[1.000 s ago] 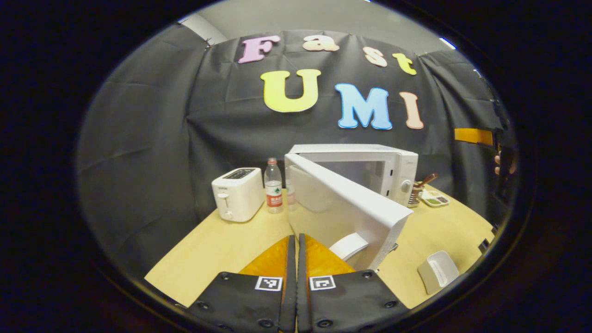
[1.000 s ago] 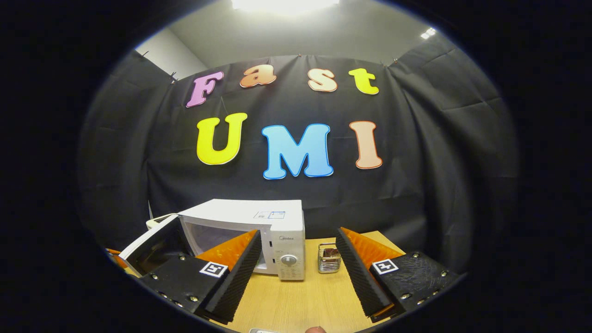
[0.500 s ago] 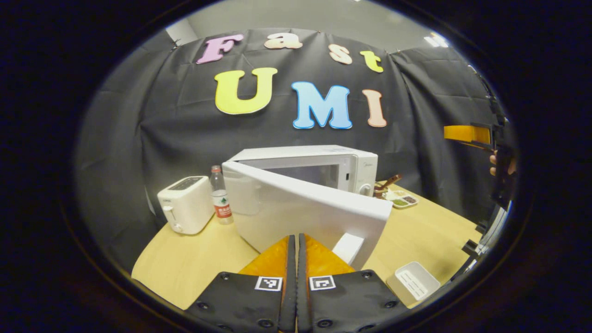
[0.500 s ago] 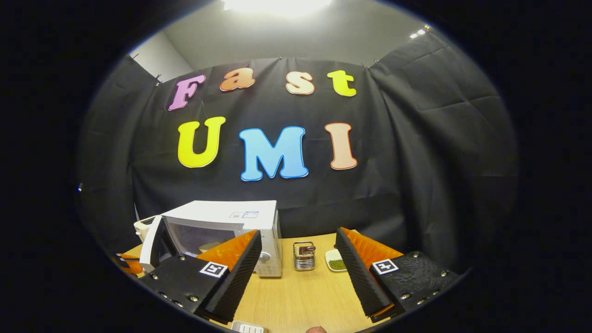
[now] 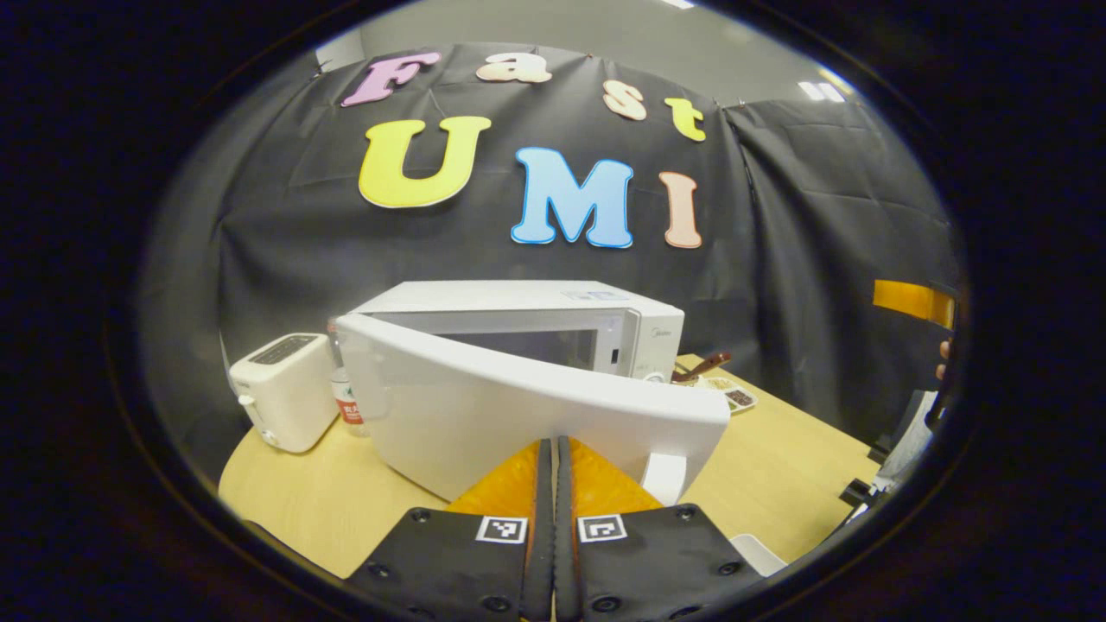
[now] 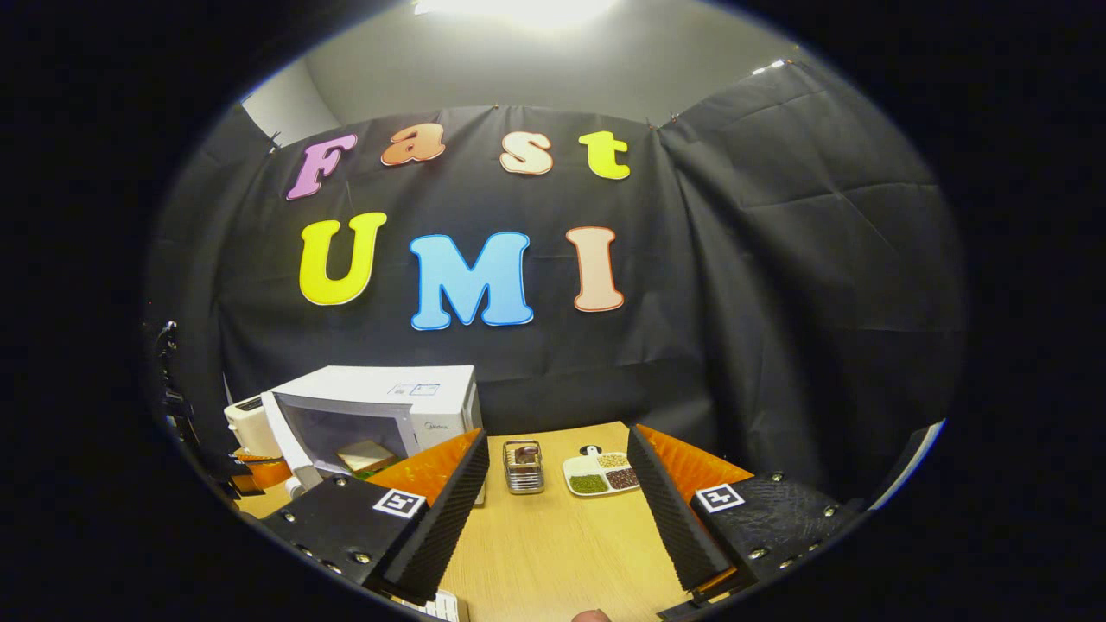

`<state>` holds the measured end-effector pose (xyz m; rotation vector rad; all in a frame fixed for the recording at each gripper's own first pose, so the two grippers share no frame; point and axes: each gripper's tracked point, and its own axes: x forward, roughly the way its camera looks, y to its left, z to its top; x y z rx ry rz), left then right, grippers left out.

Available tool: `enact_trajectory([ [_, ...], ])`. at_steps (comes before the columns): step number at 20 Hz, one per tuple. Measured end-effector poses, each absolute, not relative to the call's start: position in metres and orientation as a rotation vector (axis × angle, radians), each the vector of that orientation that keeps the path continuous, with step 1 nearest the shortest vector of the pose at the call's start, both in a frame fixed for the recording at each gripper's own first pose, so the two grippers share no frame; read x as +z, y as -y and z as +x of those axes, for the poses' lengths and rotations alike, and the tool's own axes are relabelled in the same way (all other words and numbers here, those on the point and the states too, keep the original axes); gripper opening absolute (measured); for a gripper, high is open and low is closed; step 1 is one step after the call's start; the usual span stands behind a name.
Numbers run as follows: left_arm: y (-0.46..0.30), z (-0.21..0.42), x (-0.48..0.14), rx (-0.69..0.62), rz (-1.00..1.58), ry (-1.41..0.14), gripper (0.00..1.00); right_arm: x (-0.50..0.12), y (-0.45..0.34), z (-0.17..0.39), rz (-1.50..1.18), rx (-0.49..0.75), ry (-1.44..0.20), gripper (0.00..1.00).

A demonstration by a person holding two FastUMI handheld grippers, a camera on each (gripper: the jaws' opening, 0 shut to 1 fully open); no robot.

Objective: Open the microwave oven with the left hand, put the food in, and close the microwave oven.

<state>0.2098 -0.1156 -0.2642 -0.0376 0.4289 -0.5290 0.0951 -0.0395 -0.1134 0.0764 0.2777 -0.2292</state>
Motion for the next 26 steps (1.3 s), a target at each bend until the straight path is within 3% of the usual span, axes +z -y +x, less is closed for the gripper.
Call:
enact_trajectory([
  [10, 0.152, 0.278, -0.271, -0.495, -0.022, -0.424, 0.08, -0.120, 0.064, 0.066, 0.087, -0.296, -0.304, 0.98],
  [26, 0.156, 0.347, -0.298, -0.309, -0.125, -0.465, 0.07, -0.129, 0.057, 0.052, 0.054, -0.226, -0.355, 0.98],
])
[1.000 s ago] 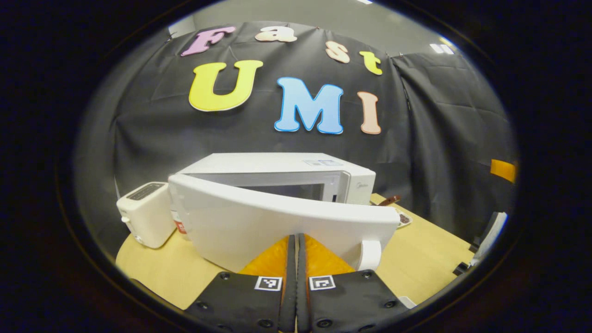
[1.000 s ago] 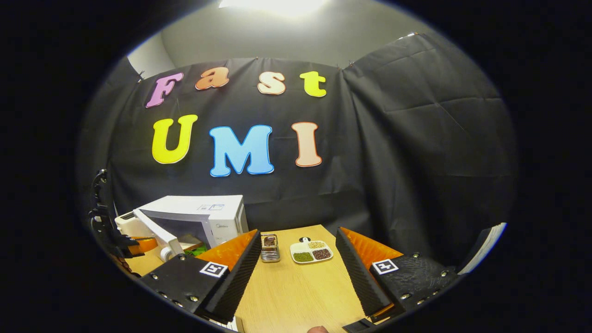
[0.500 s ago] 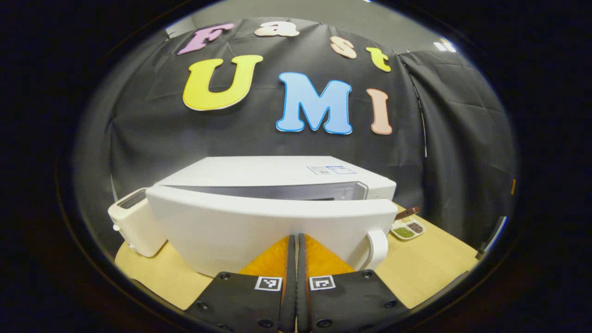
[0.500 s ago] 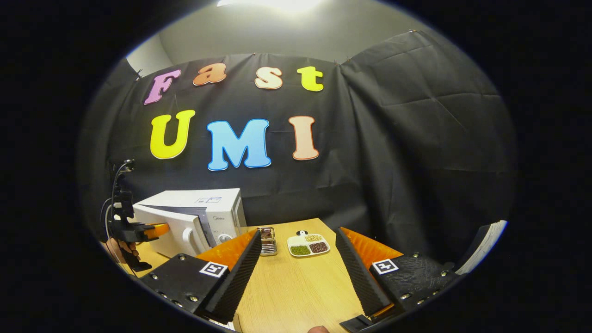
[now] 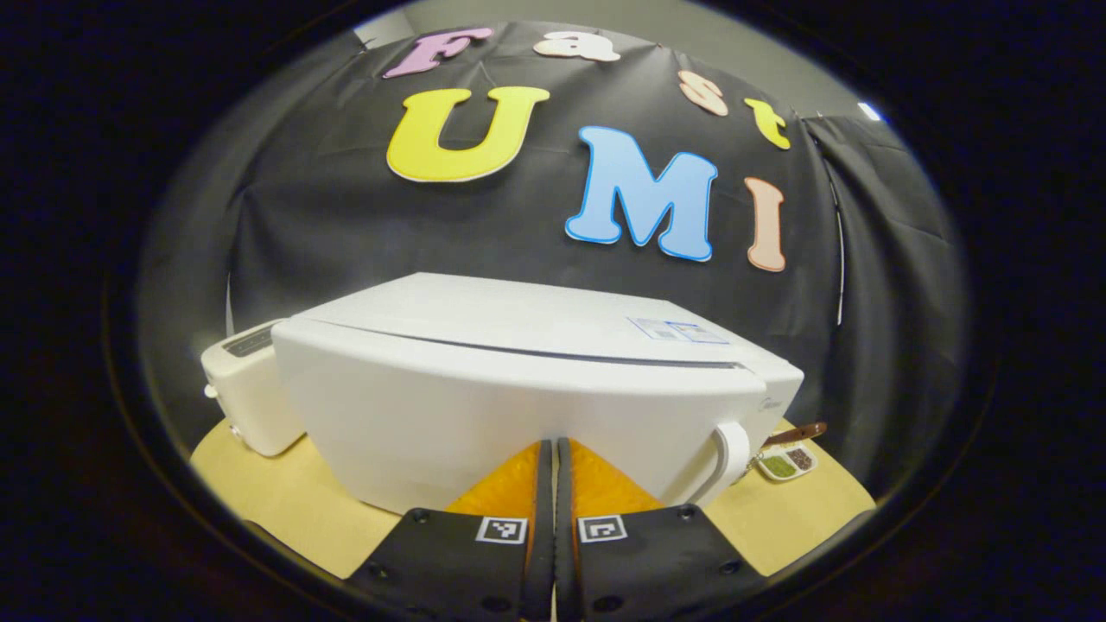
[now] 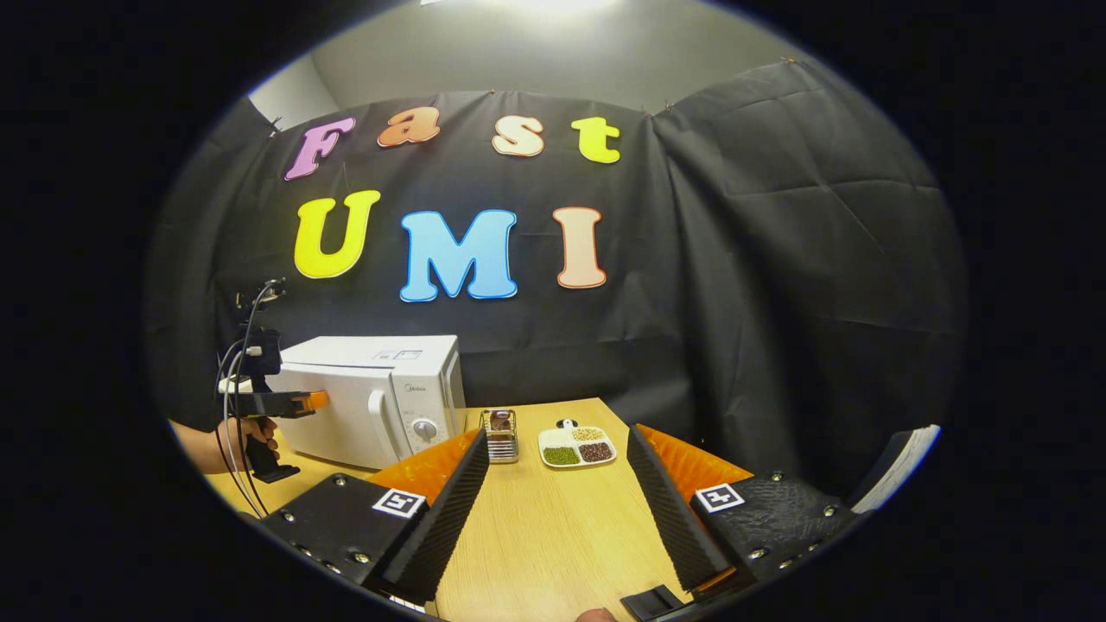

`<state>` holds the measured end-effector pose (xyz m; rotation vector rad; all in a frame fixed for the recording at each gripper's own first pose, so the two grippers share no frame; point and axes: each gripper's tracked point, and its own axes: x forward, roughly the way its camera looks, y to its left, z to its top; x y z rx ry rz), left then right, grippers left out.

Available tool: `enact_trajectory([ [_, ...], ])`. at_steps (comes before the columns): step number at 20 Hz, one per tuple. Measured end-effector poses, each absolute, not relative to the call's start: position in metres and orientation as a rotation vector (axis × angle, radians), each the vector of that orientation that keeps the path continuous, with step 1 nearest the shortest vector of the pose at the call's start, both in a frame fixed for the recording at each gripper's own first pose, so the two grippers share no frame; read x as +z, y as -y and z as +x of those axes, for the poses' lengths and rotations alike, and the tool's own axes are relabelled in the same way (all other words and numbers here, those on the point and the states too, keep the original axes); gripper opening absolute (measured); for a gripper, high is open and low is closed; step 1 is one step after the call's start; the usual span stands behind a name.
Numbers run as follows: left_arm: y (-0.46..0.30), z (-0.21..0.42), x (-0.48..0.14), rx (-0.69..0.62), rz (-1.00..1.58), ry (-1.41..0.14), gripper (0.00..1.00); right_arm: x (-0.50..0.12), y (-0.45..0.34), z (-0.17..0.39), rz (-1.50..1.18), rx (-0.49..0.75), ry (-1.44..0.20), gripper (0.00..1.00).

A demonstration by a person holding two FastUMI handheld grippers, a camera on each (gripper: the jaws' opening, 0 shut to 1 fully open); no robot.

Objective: Open the microwave oven with the left hand, put the food in, and close the microwave oven.

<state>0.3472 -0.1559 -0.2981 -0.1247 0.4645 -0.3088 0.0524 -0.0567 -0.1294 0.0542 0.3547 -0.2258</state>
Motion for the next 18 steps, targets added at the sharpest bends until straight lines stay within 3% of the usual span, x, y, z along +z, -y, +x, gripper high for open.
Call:
enact_trajectory([
  [8, 0.154, 0.347, -0.271, -0.258, -0.087, -0.434, 0.07, -0.127, 0.049, 0.054, 0.052, -0.127, -0.342, 0.98],
  [18, 0.133, 0.229, -0.146, -0.253, -0.069, -0.234, 0.07, -0.124, 0.042, 0.068, 0.079, 0.008, -0.289, 0.98],
])
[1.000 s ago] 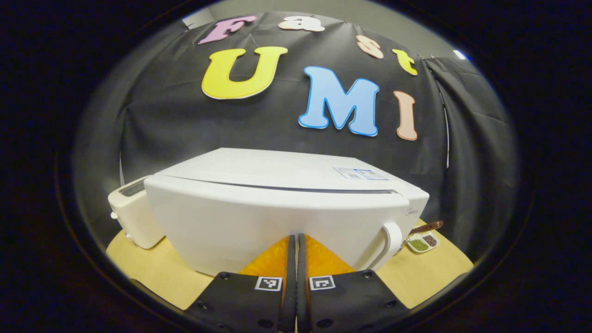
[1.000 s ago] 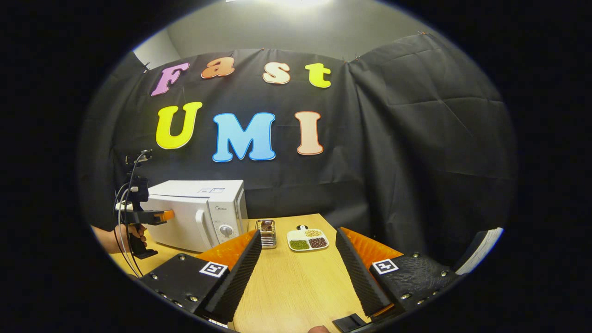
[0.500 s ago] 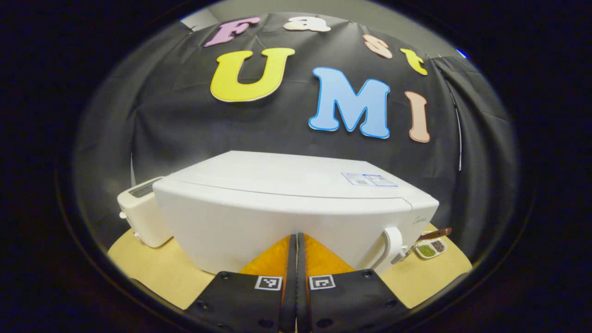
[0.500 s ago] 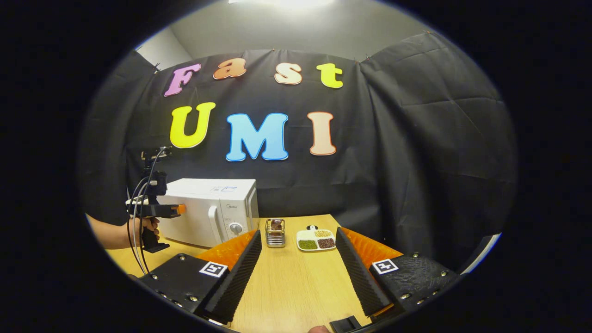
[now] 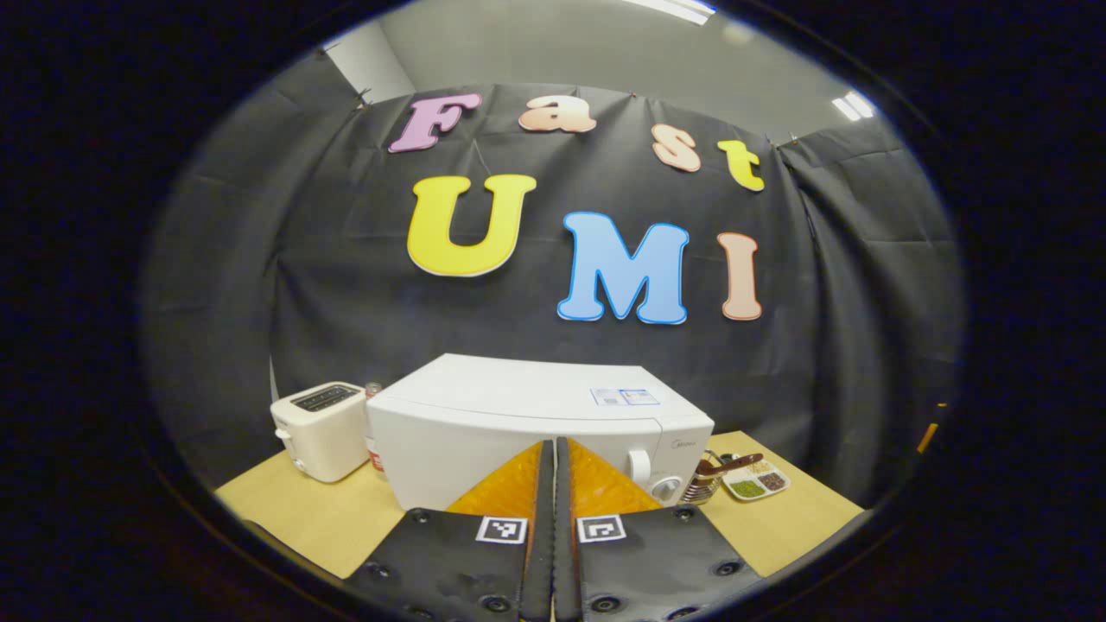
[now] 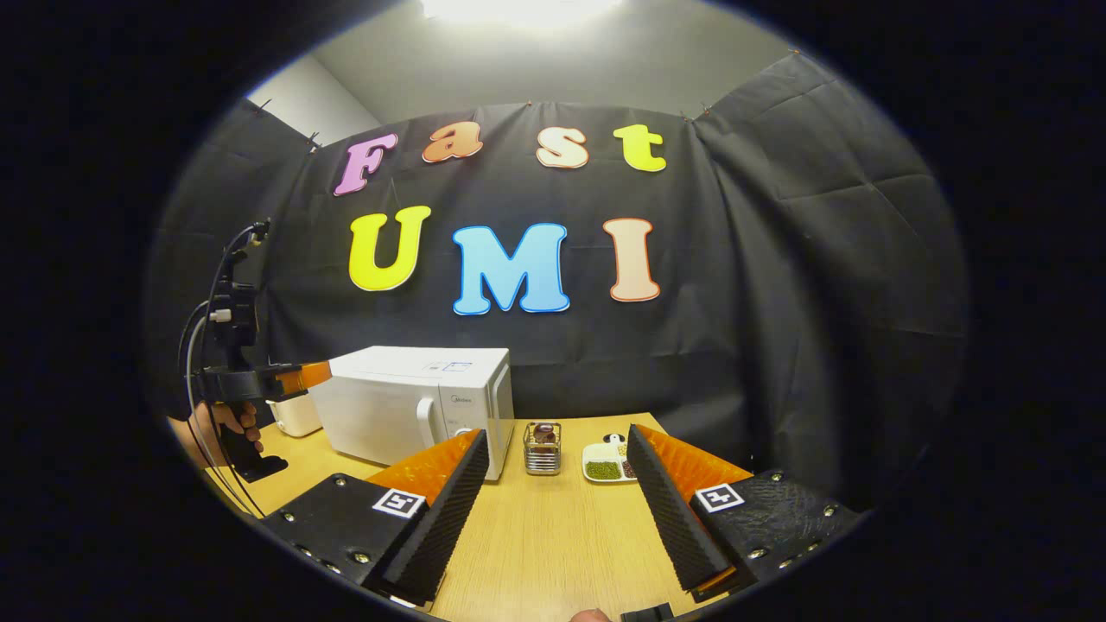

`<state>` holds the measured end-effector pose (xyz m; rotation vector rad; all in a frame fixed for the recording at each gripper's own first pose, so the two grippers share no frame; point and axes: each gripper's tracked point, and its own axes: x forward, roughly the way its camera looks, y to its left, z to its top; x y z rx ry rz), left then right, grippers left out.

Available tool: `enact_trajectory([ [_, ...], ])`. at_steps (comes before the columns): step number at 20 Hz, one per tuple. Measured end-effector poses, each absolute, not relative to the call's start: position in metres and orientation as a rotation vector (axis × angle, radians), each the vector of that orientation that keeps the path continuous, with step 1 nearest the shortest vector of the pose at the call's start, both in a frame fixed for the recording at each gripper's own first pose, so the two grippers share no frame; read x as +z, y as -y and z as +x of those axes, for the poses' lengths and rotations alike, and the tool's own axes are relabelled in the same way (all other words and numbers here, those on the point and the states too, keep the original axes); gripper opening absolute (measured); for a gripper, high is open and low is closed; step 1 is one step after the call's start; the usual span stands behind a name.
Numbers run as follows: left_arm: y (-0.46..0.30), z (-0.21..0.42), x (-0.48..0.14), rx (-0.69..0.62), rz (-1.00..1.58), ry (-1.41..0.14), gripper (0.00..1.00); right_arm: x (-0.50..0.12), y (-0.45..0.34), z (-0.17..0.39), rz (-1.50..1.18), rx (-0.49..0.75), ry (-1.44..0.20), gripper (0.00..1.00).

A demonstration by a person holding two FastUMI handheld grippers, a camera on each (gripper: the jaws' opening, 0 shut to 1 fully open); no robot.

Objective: Open the microwave oven with the left hand, put the food in, and close the microwave oven.

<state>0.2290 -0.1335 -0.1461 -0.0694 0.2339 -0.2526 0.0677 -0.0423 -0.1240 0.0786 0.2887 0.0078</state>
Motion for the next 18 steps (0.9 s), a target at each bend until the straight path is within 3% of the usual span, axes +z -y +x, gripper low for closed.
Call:
enact_trajectory([
  [9, 0.103, 0.137, -0.068, -0.308, 0.001, -0.096, 0.06, -0.091, 0.009, 0.057, 0.133, 0.027, -0.203, 0.98],
  [16, 0.067, 0.087, -0.060, -0.338, 0.035, -0.062, 0.07, -0.072, -0.018, 0.034, 0.101, 0.008, -0.180, 0.98],
  [17, 0.061, 0.083, -0.059, -0.337, 0.029, -0.062, 0.23, -0.071, -0.022, 0.032, 0.098, 0.006, -0.180, 0.98],
  [18, 0.059, 0.080, -0.060, -0.336, 0.019, -0.061, 0.27, -0.069, -0.025, 0.029, 0.099, 0.005, -0.180, 0.98],
])
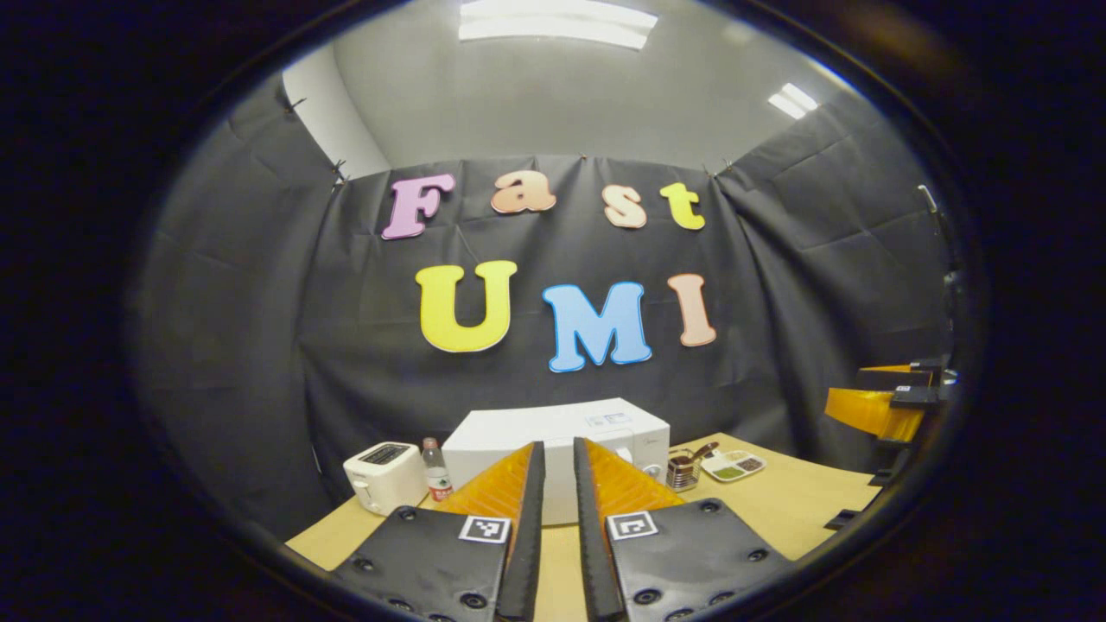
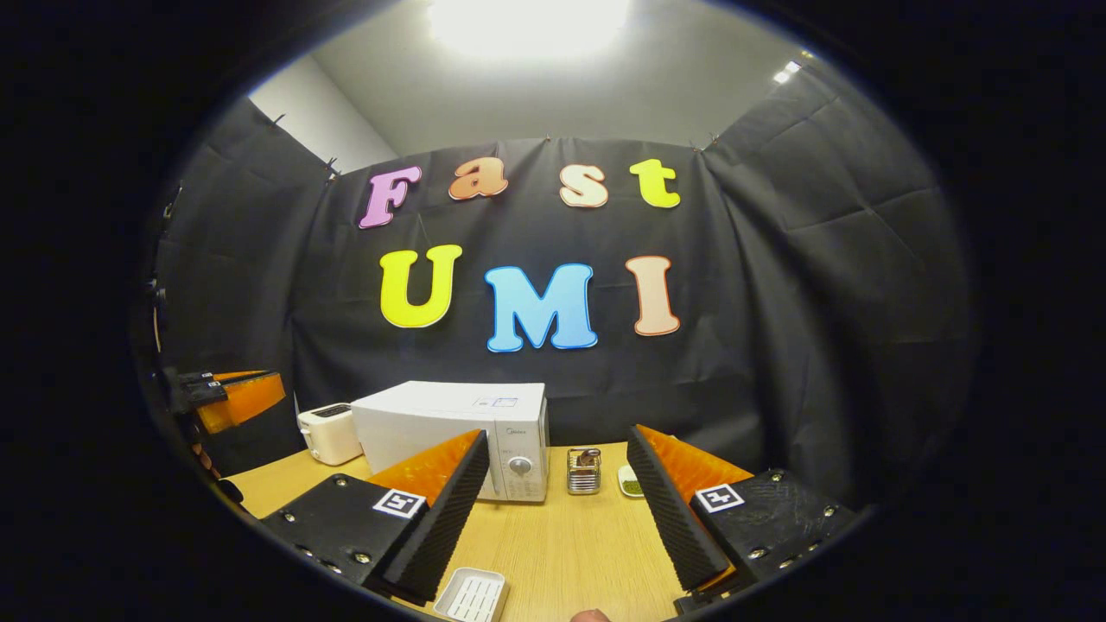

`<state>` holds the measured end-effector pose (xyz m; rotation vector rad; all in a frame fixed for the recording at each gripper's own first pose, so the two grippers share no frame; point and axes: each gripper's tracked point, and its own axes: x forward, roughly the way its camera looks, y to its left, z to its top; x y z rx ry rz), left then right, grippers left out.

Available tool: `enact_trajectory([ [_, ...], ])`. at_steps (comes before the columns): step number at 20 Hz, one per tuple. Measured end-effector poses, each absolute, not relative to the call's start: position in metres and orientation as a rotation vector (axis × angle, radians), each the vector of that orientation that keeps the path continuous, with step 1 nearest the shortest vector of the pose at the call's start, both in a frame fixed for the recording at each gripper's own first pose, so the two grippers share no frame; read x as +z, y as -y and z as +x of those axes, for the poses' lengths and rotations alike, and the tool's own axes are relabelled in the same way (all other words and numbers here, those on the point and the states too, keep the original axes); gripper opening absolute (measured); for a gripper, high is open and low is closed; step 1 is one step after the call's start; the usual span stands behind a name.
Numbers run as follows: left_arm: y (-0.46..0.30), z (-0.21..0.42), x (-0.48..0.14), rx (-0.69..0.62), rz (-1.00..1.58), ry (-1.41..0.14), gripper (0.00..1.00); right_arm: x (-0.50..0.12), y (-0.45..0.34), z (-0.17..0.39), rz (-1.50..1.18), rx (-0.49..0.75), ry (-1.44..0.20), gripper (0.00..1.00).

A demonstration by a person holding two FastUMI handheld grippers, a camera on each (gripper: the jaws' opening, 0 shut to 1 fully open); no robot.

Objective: Open the microwave oven with the left hand, put the food in, and close the microwave oven.

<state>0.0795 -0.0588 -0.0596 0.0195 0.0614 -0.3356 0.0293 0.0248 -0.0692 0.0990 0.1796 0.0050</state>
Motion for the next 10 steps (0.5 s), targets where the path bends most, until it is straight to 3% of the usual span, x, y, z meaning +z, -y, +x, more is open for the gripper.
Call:
enact_trajectory([
  [4, 0.037, 0.070, -0.057, -0.300, -0.004, -0.060, 0.43, -0.062, -0.035, 0.020, 0.098, 0.003, -0.175, 0.97],
  [7, 0.022, 0.067, -0.056, -0.267, 0.001, -0.054, 1.00, -0.060, -0.040, 0.015, 0.089, 0.007, -0.171, 0.98],
  [10, 0.009, 0.064, -0.055, -0.226, 0.015, -0.045, 0.97, -0.059, -0.045, 0.013, 0.086, 0.018, -0.172, 0.97],
])
